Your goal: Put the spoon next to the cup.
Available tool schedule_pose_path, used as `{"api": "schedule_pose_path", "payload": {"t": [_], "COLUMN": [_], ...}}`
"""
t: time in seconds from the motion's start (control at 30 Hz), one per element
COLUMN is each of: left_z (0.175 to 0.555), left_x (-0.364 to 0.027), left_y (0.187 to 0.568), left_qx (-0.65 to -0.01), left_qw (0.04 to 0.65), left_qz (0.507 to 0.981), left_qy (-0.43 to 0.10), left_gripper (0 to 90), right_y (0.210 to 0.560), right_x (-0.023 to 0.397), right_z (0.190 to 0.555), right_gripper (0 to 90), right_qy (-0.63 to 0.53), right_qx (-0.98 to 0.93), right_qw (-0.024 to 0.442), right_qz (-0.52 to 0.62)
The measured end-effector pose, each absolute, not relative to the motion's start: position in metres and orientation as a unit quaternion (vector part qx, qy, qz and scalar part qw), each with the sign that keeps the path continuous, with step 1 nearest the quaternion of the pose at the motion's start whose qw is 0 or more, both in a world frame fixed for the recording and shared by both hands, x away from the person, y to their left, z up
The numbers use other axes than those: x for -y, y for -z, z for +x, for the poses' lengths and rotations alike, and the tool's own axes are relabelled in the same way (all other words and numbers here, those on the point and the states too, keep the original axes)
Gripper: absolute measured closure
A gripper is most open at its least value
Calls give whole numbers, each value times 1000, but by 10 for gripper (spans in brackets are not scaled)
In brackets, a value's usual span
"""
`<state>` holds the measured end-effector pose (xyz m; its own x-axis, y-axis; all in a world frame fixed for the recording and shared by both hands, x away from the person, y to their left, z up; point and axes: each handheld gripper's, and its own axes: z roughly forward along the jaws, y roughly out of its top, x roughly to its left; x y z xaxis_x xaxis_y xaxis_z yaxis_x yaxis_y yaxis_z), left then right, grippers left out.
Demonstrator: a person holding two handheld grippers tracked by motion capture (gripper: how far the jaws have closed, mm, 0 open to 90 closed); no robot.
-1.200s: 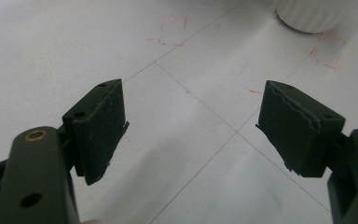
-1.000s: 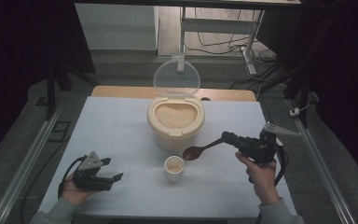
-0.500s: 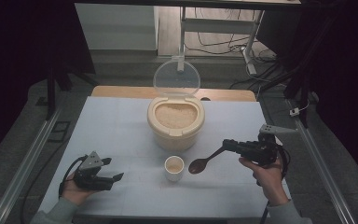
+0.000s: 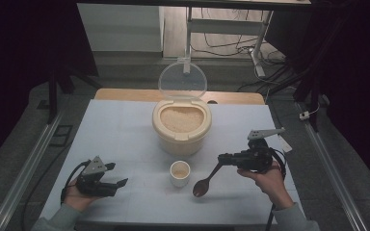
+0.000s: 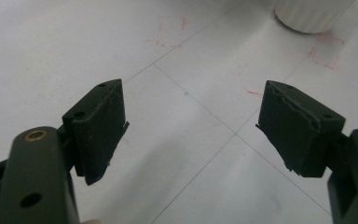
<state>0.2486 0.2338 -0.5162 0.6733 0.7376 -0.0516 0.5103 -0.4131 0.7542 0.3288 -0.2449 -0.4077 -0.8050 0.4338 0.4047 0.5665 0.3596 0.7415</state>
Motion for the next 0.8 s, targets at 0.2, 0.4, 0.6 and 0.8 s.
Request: {"api": "schedule_pose_path", "payload": {"t": [0.2, 0.4, 0.6, 0.8], "left_z": [249, 249, 249, 249], "left_x": [-233, -233, -233, -232], "left_y": [516, 516, 517, 517], "left_qx": [-376, -376, -376, -375], "left_qw": [388, 387, 387, 385], "left_qz": [829, 829, 829, 831], "left_qy": [-146, -146, -147, -146], "left_gripper": [227, 227, 227, 226], "right_y": [417, 426, 436, 451], "right_x": [231, 223, 217, 213], "right_z": [336, 346, 357, 365], "right_gripper": [825, 818, 754, 675], "right_qy": [438, 431, 422, 419], "right_qx": [845, 847, 852, 854], "right_qw": [92, 94, 55, 6], "right_qz": [-292, -297, -306, -310]}}
